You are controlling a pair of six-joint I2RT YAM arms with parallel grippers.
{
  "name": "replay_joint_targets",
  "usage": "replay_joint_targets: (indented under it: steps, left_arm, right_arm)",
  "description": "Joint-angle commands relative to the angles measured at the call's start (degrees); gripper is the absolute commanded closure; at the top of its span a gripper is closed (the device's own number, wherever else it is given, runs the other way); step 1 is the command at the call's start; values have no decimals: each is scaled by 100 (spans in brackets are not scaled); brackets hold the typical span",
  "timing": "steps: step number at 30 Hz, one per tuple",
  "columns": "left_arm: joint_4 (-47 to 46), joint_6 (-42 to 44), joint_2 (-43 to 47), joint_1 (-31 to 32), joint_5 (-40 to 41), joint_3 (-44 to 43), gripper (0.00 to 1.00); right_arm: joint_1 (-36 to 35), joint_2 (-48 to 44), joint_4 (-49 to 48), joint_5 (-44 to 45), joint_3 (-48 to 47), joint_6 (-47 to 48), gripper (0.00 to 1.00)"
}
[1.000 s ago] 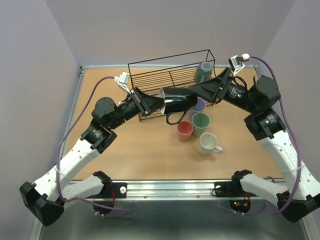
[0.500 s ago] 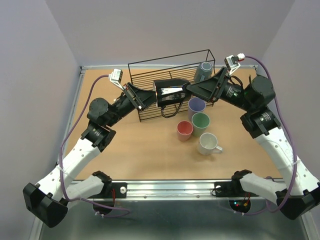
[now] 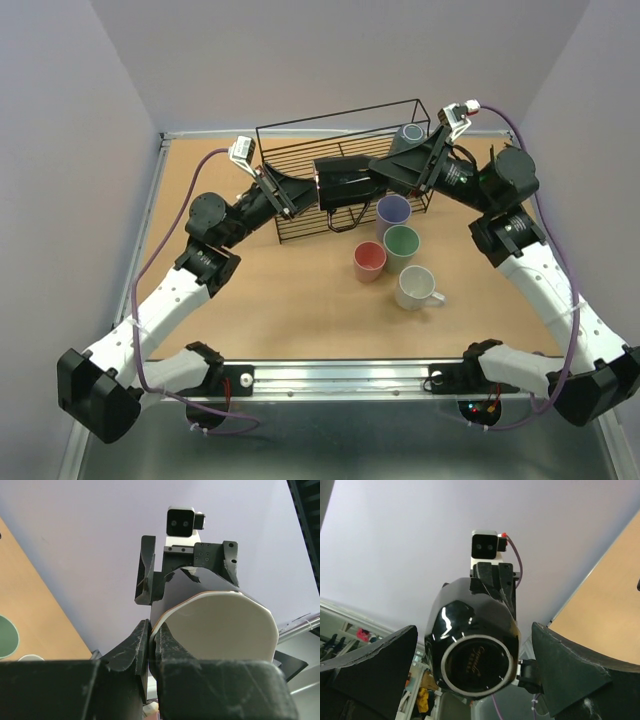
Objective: Load the cups into the dish rack
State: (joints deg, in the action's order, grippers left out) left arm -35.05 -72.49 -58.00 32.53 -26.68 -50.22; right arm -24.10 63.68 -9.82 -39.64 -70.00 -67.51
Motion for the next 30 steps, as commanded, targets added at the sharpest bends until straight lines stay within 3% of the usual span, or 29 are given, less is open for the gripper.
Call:
replay_joint_targets:
  steps: [1,19,26,30]
  left_arm:
    - [-1109,-204,8,16,-162,-348,100]
    - [-838,-231,-168,42,171,-261,100]
    - [-363,-73,-194,95,312,-331,100]
    - [-187,-46,-177,104,409,-348,100]
  right_arm:
    - [-51,13,-1099,-176,240,-604,0]
    - [-271,74,-1145,-167,206,-641,4]
    - [-473,188,-969,-97,83,-431,17]
    - [-613,232,-767,-35,-5,-281,32]
